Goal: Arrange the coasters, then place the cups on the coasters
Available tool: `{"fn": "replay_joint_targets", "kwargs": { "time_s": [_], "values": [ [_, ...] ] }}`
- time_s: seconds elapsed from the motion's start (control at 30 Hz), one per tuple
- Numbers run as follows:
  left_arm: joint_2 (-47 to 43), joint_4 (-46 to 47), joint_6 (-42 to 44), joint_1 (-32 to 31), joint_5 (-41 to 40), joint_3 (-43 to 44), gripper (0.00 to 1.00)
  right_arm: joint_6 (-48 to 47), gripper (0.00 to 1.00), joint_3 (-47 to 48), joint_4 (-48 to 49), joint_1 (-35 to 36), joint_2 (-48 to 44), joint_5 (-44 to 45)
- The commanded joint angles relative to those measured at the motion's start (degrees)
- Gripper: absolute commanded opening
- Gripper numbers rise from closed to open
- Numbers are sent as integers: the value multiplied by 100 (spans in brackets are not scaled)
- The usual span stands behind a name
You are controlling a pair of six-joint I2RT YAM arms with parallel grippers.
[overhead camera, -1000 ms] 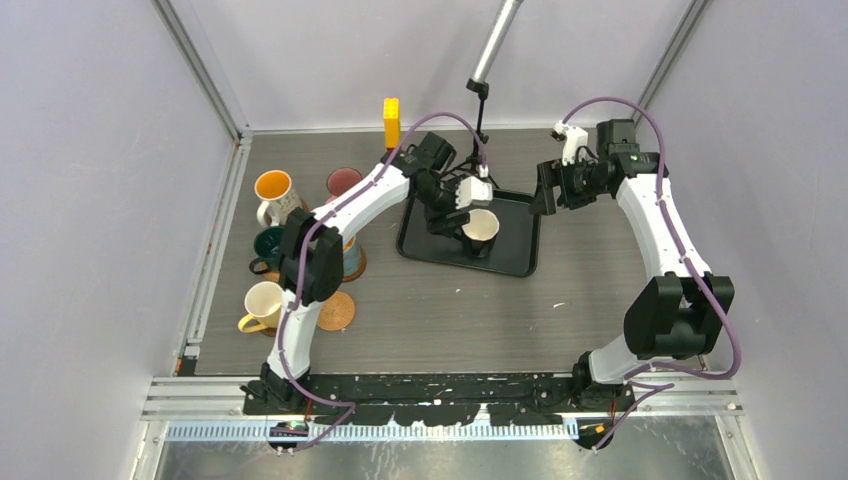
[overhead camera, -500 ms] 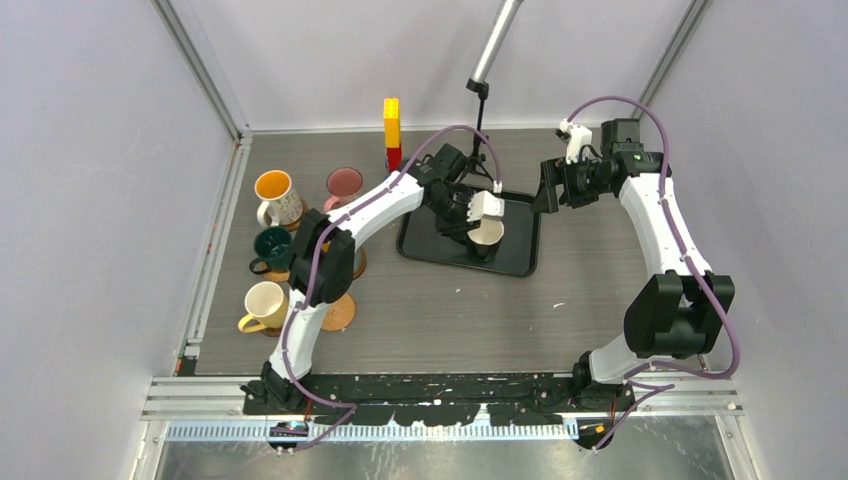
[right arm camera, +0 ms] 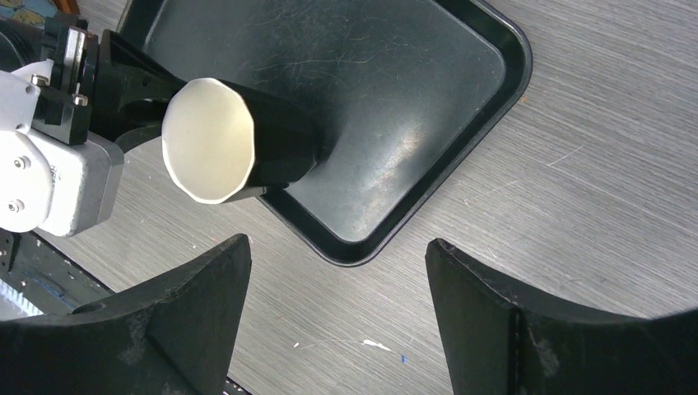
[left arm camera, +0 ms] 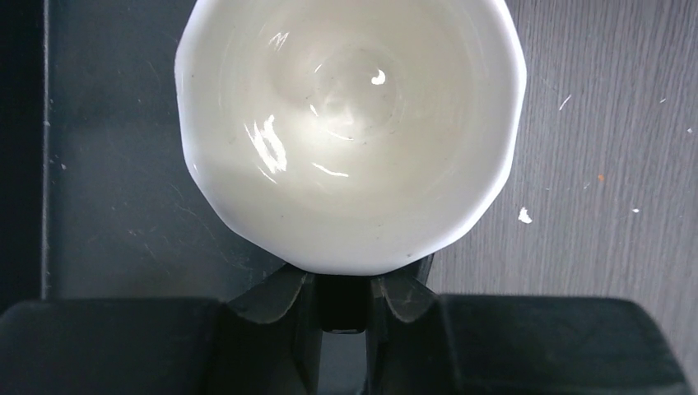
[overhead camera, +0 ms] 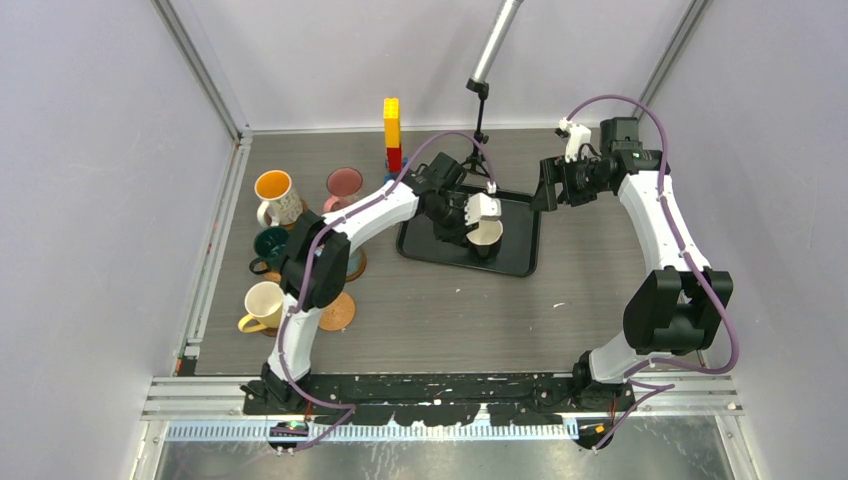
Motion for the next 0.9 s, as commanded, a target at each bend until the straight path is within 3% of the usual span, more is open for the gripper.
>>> {"fn": "replay_joint_targets", "kwargs": {
  "time_s": [0.0,0.2,0.53,0.7,0.87],
  "values": [
    [-767,537,-658,-15,-54,-197,0,67,82,209,75,-24,-102,-92],
    [-1702,1040,-1652,139,-168,-969,0,141,82,89,70,-24,-172,-147],
    [-3896,1359,-2093,540,-75,-2976,0,217,82,38,57,-29,-198,-158],
    [-5072,596,-2027,1141,160,-3814,0,344,82,-65,76,-20,-265,-173],
    [-5920,-549,-1149,1925,497,-4329,0,421,82,-174,103,-7,-322,-138]
  ]
}}
